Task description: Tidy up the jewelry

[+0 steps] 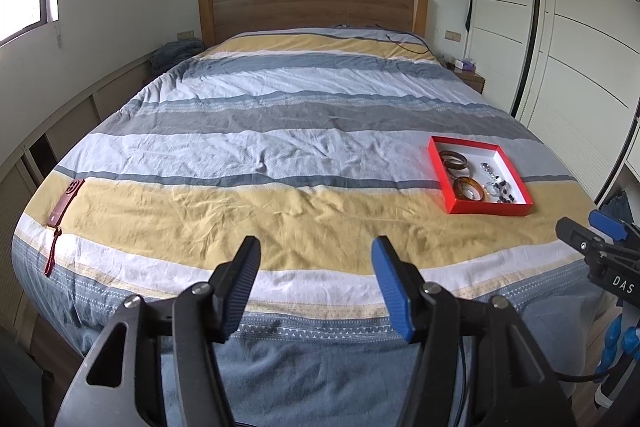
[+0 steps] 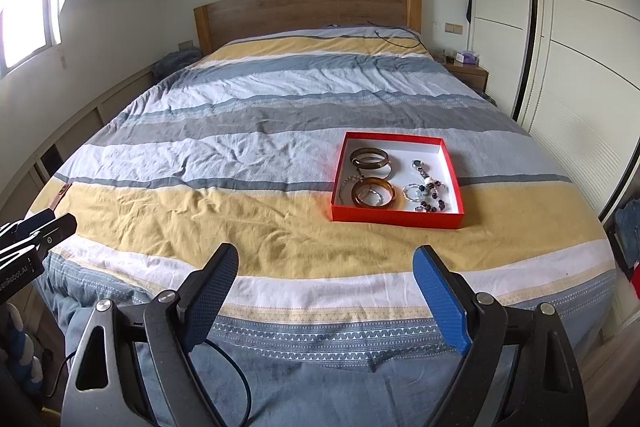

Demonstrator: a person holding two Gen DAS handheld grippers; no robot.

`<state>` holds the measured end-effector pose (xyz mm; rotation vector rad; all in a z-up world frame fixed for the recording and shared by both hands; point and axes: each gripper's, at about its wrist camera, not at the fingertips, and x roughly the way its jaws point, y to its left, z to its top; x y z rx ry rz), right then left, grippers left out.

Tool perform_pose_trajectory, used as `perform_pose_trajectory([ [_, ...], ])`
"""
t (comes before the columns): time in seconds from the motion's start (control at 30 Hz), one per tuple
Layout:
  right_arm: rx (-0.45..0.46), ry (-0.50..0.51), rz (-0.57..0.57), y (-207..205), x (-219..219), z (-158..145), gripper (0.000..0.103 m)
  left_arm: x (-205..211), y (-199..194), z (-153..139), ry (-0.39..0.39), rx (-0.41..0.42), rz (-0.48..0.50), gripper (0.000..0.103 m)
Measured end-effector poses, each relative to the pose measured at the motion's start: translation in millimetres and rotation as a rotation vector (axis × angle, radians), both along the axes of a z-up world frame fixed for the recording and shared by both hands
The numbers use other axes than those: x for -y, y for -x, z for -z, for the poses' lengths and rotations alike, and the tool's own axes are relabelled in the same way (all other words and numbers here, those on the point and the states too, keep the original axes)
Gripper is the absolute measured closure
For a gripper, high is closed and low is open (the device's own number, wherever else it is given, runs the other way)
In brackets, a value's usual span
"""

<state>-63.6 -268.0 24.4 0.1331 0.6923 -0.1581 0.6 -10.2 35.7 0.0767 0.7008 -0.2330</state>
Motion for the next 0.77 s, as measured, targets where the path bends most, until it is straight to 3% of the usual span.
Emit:
perform_pose_trajectory([
  [0.27, -0.023, 0.0, 0.004, -4, 0, 8, 0.015, -1, -5, 9, -0.004, -0.019, -0.003, 0.044],
  [0.77, -0.062, 0.007, 0.015, -15, 0, 21, 0.004, -2, -15, 25, -0.003, -0.075, 0.0, 0.044],
])
